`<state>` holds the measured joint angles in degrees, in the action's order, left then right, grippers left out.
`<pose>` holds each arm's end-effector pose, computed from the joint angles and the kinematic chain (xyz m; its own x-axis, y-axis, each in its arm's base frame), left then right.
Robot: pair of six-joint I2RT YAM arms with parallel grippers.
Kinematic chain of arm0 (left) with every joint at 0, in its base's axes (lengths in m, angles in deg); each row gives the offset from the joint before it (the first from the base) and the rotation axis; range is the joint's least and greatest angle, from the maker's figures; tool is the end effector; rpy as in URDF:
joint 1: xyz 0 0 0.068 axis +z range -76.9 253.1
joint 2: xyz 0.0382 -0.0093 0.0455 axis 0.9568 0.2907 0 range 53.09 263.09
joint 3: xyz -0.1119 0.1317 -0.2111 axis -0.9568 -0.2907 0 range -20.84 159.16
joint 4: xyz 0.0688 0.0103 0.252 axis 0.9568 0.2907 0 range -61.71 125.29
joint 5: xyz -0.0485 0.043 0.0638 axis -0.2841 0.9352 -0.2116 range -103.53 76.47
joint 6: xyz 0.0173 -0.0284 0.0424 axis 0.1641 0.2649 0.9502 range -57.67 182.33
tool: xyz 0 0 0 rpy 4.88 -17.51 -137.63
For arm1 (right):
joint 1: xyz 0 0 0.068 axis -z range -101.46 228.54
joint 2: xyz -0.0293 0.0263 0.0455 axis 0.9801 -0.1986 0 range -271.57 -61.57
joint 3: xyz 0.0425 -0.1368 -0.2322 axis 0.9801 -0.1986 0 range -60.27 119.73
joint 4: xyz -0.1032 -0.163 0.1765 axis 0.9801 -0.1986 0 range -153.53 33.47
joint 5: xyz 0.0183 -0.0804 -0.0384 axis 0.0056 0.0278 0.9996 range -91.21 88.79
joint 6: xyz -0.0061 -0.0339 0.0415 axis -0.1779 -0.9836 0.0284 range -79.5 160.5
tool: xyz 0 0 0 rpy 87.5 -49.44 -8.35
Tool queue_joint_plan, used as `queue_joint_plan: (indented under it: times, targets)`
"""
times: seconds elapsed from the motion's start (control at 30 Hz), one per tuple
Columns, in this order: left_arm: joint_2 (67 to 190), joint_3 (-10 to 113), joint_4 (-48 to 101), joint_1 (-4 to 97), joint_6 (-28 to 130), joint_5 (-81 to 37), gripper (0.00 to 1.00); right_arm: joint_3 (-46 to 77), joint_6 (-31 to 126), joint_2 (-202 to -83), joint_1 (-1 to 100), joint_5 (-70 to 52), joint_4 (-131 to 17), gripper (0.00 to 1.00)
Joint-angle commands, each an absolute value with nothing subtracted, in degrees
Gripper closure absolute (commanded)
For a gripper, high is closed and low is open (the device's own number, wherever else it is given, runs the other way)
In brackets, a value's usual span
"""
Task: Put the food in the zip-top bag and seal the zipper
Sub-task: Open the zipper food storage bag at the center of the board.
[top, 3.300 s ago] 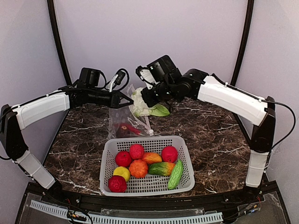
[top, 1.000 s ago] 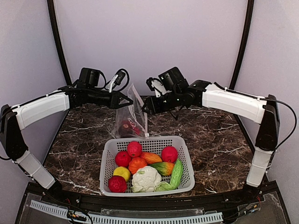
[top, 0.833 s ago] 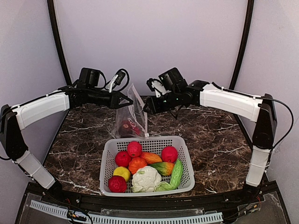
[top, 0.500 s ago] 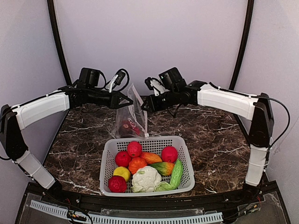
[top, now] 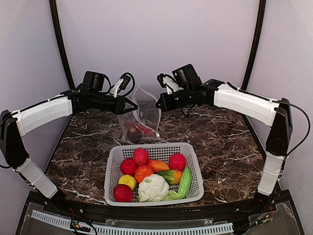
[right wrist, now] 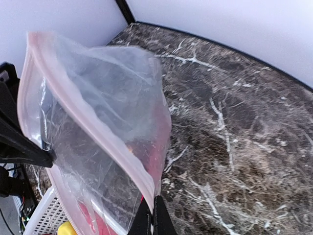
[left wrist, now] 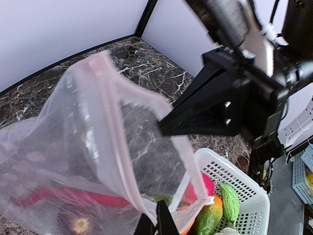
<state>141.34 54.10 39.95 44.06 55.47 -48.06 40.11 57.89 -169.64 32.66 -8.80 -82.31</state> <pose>0.3030 -0.1914 0.3358 -0.4678 0.1472 -0.8715 0.7990 0.4920 -0.3457 0.3056 0.3219 0.3309 -0.6020 -0.1953 -0.7743 -0.6376 0.7013 0.3189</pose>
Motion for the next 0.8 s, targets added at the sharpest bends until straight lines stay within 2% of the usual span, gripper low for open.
queue_joint_plan:
  times: [0.0, 0.17, 0.3, 0.5, 0.77]
  targets:
    - [138.11, 55.73, 43.57, 44.27, 57.12, -38.40, 0.99, 43.04, 55.00, -159.67, 34.40, 1.14, -86.36, 1.00]
    - [140.39, 59.25, 44.07, 44.21, 51.55, -34.14, 0.99, 45.39, 55.16, -155.13, 34.18, 7.28, -93.25, 1.00]
    - [142.30, 59.07, 40.45, 43.87, 46.92, -34.68, 0.99, 41.47, 56.30, -152.70, 34.11, 9.06, -93.00, 1.00]
    - [147.18, 57.43, 35.14, 41.71, 42.70, -39.82, 0.99, 36.32, 60.76, -155.61, 33.77, 6.30, -90.92, 1.00]
    - [147.47, 53.18, 34.75, 40.49, 43.87, -34.78, 0.99, 34.93, 63.78, -159.36, 32.87, -0.84, -85.01, 1.00]
